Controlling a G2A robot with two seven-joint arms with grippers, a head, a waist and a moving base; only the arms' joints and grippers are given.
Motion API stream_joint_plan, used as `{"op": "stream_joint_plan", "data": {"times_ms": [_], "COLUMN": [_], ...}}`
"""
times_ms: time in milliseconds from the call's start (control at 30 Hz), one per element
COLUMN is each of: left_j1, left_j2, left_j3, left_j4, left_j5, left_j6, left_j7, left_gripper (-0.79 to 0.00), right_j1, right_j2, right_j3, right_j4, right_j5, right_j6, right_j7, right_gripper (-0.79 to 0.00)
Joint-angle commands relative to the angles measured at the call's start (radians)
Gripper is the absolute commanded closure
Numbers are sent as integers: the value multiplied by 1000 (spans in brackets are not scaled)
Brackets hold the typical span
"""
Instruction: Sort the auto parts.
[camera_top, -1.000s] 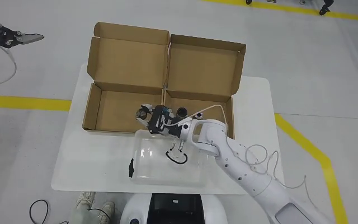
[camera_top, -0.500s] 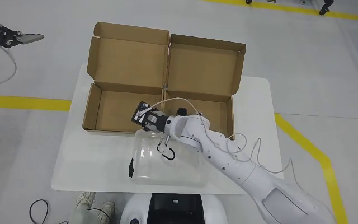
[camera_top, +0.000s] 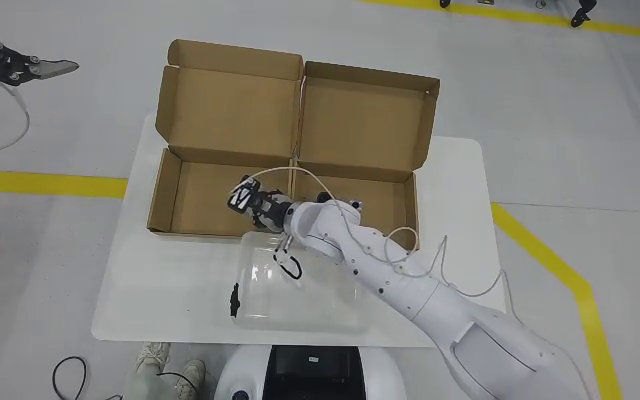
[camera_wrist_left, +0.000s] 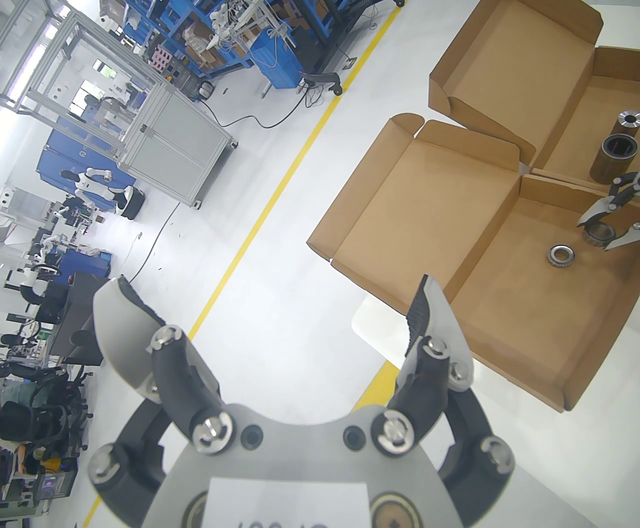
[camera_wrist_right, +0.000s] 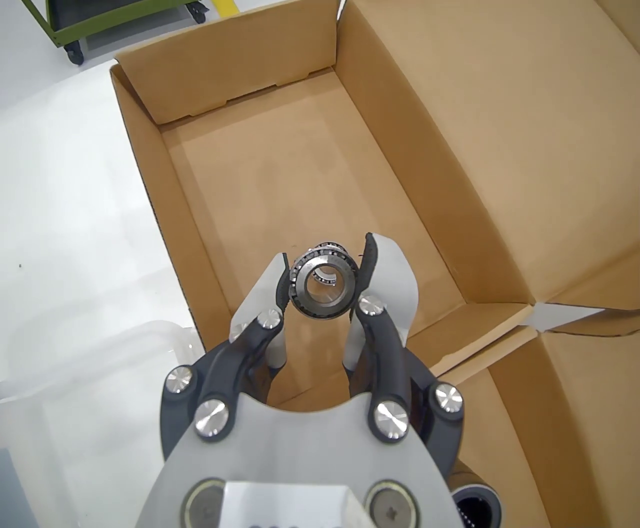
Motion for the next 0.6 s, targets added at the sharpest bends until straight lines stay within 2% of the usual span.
{"op": "stream_joint_plan", "data": {"times_ms": [0, 67, 133, 367, 567], "left_j1": [0, 0, 0, 0, 0], "left_j2": [0, 0, 0, 0, 0], "left_j3": [0, 0, 0, 0, 0], "left_j4": [0, 0, 0, 0, 0], "left_j5": [0, 0, 0, 0, 0], "left_j6": [0, 0, 0, 0, 0], "left_j7": [0, 0, 0, 0, 0], "left_gripper": [-785, -785, -785, -785, -785], "right_j1": [1, 2, 4, 2, -27], "right_j2": [-6, -12, -18, -28, -12], "right_j3": [0, 1, 2, 25, 69], "right_j4": [11, 20, 32, 55, -5], "right_j5": [-3, -5, -7, -11, -39], "right_j6": [7, 11, 10, 0, -27], "right_j7": [6, 10, 12, -9, -53], "right_gripper": [-71, -212, -277, -342, -363]}}
